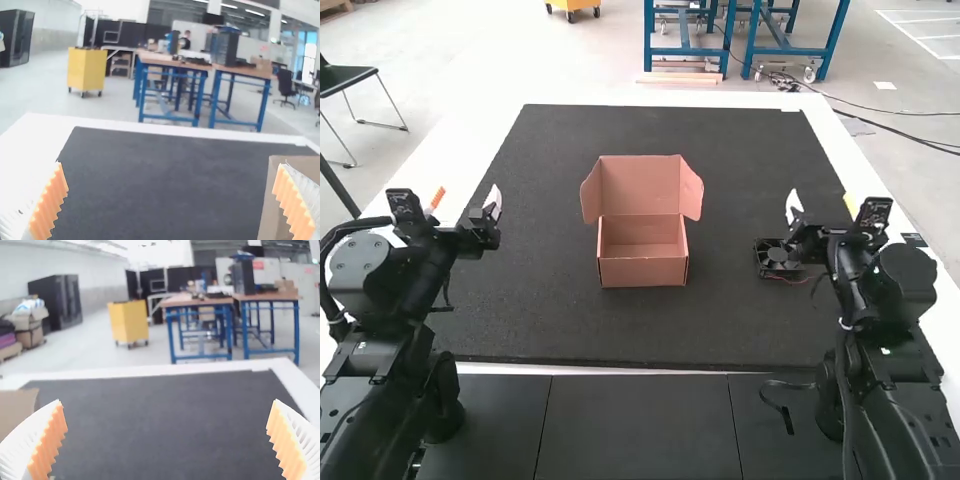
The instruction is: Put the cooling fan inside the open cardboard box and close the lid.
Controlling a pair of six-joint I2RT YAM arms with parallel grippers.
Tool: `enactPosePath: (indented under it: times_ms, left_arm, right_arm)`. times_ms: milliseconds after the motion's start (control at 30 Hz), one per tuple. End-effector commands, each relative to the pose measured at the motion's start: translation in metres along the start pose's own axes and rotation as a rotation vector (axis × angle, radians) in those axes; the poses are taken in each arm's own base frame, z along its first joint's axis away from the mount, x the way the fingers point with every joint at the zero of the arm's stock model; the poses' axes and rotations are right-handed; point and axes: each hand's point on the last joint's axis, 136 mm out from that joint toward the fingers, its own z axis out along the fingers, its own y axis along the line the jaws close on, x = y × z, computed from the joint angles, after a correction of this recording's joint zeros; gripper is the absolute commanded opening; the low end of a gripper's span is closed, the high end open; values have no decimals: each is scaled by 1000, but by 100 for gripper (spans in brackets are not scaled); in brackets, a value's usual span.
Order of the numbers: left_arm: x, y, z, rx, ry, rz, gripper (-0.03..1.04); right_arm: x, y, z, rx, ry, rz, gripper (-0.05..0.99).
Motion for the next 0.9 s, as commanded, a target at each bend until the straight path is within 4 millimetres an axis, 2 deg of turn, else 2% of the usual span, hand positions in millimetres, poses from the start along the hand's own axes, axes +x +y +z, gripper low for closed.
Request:
enactPosePath:
  times_ms: [0,167,300,367,400,533,633,700,767,867]
  left_arm:
    - [-31,-5,13,7,6,-6,97]
    - [-53,-1,52,-20,121,-15,97]
    - [-70,-5,79,-2,202,82,97]
    - [-69,-7,88,17,271,166,97]
    - [-69,-16,90,64,299,153,97]
    - [-53,-17,95,57,404,148,95]
    - [-31,-30,92,108,503,167,93]
    - [-14,-46,88,178,558,225,93]
    - [0,-65,85,252,601,267,93]
    - [7,-91,79,355,610,342,93]
  right_arm:
    - [-37,3,10,-7,-10,16,91]
    - [-55,-4,46,40,118,30,91]
    - [-79,-10,74,90,199,60,91]
    - [-84,-11,85,103,273,62,91]
    - [-84,-10,89,102,317,49,91]
    - [-66,-8,89,102,528,16,91]
    - [-69,-2,82,89,600,36,91]
    - [-75,-5,79,108,612,24,91]
    - [-65,-8,72,128,672,20,91]
    - [-58,-12,66,152,705,18,91]
